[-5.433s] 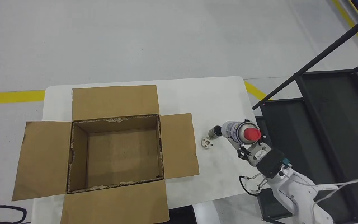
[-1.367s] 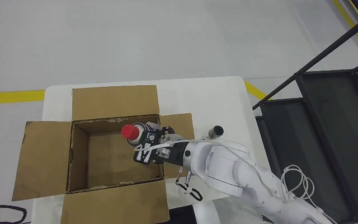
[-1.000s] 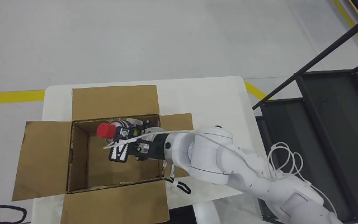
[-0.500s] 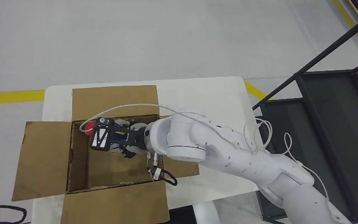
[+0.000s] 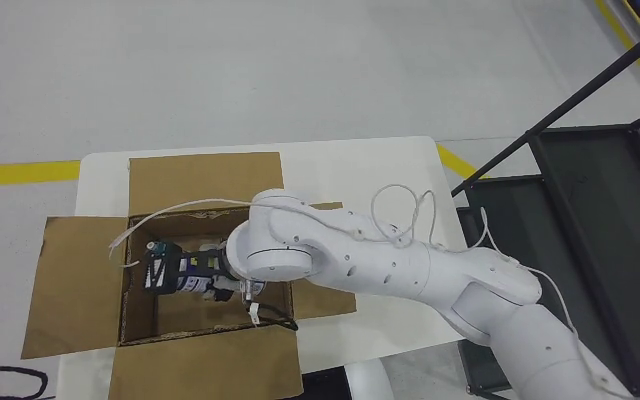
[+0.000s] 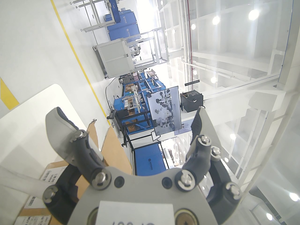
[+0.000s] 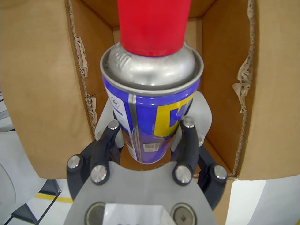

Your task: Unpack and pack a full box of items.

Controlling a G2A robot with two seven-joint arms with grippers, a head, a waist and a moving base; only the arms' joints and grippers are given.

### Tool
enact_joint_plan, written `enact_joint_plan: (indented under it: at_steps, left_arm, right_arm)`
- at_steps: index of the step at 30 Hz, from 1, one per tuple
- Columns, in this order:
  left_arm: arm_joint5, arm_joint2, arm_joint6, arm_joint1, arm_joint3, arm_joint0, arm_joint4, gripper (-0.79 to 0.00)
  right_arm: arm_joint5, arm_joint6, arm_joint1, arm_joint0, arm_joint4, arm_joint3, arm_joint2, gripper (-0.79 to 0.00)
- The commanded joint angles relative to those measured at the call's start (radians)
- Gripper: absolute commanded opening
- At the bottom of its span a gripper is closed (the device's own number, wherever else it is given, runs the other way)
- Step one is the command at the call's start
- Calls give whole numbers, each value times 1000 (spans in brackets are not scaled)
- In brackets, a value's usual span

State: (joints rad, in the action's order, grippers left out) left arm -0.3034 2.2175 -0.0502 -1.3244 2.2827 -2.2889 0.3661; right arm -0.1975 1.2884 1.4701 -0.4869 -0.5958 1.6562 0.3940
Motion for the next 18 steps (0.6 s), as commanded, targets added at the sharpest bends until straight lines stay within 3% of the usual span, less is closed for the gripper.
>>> enact_joint_plan:
  at_steps: [1,18]
  left_arm:
    - [0,0,0,0,0,0,0,0]
    - [0,0,0,0,0,0,0,0]
  right_arm:
    - [-4,9,18,15,23,-48,-21,-785]
    - [-54,173,119,73,164,-256,-129,-785]
